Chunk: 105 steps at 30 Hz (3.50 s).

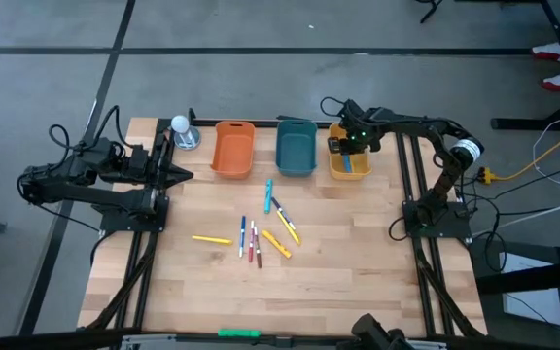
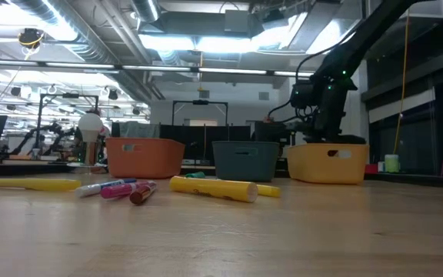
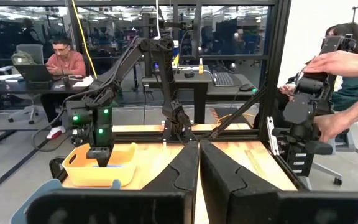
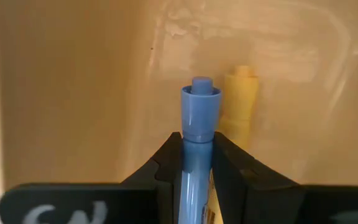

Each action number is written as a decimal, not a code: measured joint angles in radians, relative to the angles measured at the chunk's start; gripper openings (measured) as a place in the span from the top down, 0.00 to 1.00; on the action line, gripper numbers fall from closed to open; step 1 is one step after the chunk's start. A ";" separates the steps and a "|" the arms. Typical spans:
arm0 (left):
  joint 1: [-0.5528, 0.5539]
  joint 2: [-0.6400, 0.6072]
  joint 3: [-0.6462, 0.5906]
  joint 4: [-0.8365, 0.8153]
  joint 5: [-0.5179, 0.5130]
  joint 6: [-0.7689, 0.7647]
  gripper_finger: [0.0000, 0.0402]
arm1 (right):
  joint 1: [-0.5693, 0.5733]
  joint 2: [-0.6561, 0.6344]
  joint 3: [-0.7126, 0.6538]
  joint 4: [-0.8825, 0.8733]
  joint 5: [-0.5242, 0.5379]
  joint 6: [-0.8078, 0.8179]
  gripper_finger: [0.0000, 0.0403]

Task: Pick & Place Markers
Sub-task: Put the blue highlighter pen into the yellow bin, then put the right blue marker pen into the blue bin

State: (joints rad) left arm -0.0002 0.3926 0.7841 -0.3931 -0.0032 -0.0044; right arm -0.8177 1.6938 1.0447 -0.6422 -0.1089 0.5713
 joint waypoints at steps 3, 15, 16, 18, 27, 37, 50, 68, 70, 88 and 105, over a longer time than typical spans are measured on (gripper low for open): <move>0.000 0.000 0.000 0.000 0.000 0.000 0.98 | 0.008 0.002 0.000 0.011 0.000 0.003 0.80; 0.000 0.000 0.000 0.000 0.000 0.000 0.97 | 0.024 0.002 0.000 0.017 0.002 0.024 0.71; 0.000 0.000 0.000 0.000 0.000 0.000 0.98 | 0.026 0.002 0.000 0.016 0.002 0.024 0.72; 0.000 0.000 0.000 0.000 0.000 0.000 0.98 | 0.031 0.002 0.000 0.017 0.002 0.024 0.73; 0.000 0.000 0.000 0.000 0.000 0.000 0.97 | 0.042 -0.005 0.000 -0.004 0.003 0.028 0.81; 0.000 0.000 0.000 0.000 0.000 0.000 0.98 | 0.051 -0.100 0.000 -0.040 0.043 0.027 0.98; 0.000 0.000 0.000 0.000 0.000 0.000 0.98 | 0.072 -0.298 0.000 -0.068 0.048 0.019 0.99; 0.000 0.000 0.000 0.000 0.000 0.000 0.97 | 0.227 -0.404 0.243 -0.142 0.106 -0.066 1.00; 0.000 0.000 0.000 0.000 0.000 0.000 0.97 | 0.243 -0.404 0.277 -0.143 0.117 -0.083 1.00; 0.000 0.000 0.000 0.000 0.000 0.000 0.97 | 0.368 -0.404 0.483 -0.145 0.143 -0.137 1.00; 0.000 0.000 0.000 0.000 0.000 0.000 0.97 | 0.540 -0.403 0.558 -0.110 0.143 -0.186 1.00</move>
State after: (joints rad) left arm -0.0002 0.3925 0.7841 -0.3931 -0.0029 -0.0044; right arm -0.2778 1.2903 1.6028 -0.7525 0.0338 0.3855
